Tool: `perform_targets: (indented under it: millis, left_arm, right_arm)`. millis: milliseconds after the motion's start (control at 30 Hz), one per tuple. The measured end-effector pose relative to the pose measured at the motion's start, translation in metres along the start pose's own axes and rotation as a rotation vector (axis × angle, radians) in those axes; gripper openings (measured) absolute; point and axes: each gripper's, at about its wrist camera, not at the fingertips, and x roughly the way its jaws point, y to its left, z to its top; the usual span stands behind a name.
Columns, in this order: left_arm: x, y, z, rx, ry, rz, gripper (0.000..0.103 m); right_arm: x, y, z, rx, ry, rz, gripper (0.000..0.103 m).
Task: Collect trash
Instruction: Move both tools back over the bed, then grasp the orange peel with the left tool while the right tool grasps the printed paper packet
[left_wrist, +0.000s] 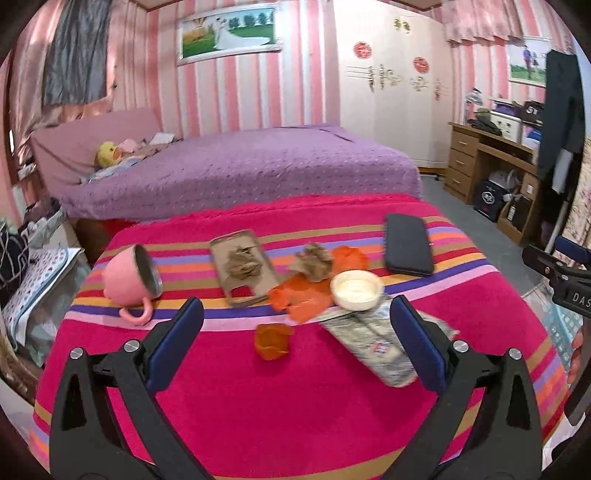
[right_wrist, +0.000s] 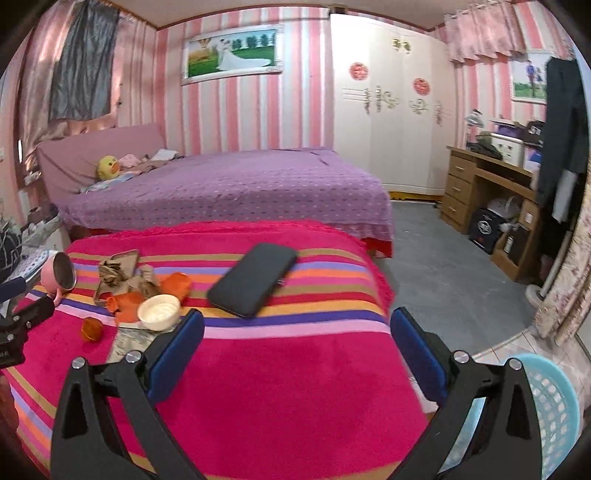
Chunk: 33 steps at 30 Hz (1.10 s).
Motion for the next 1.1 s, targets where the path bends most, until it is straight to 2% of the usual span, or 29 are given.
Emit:
perform_targets:
  millis: [133,333,433,500,567,700,767,833,933,967,1000,1067,1100]
  left_arm:
    - [0.014,0.025,-0.007,-0.022,0.030,0.023,0.097]
    - [0.043,0.051,-0.029,-0.079,0.128,0.017,0.097]
    - [0.056,0.053,-0.037,-0.065,0.169,0.028,0.097]
    - [0.066,0.053,-0.039,-0.074,0.202,0.009,0.097]
    - [0.074,0.051,-0.039,-0.081,0.215,-0.001,0.097]
    - [0.086,0.039,-0.039,-0.086,0.230,-0.030,0.097]
    - [0.091,0.033,-0.040,-0.078,0.236,-0.021,0.096]
    - [0.098,0.028,-0.041,-0.072,0.254,-0.013,0.088]
    - [0.104,0.027,-0.043,-0.083,0.278,-0.036,0.065]
    - [0.105,0.026,-0.043,-0.080,0.283,-0.041,0.061]
    - [0.107,0.025,-0.044,-0.077,0.290,-0.046,0.051]
    - [0.106,0.024,-0.044,-0.079,0.285,-0.050,0.040]
    - [0.105,0.024,-0.044,-0.083,0.281,-0.064,0.030]
  right_arm:
    - [0.015,0.018,-0.003,-0.029,0.002,0.005,0.098]
    - [0.032,0.025,-0.015,-0.049,0.046,0.016,0.098]
    - [0.036,0.024,-0.015,-0.047,0.047,0.012,0.098]
    - [0.038,0.018,-0.016,-0.013,0.048,0.019,0.098]
    - [0.043,0.019,-0.017,-0.008,0.058,0.026,0.098]
    - [0.053,0.023,-0.020,-0.054,0.083,-0.013,0.098]
    - [0.056,0.020,-0.021,-0.053,0.093,-0.020,0.098]
    - [0.060,0.016,-0.022,-0.039,0.108,-0.023,0.098]
    - [0.063,0.014,-0.024,-0.027,0.128,-0.023,0.098]
    - [0.064,0.015,-0.025,-0.025,0.132,-0.021,0.098]
    - [0.065,0.015,-0.025,-0.023,0.136,-0.011,0.098]
    - [0.064,0.018,-0.026,-0.023,0.139,0.019,0.098]
    - [0.064,0.021,-0.025,-0.028,0.136,0.029,0.098]
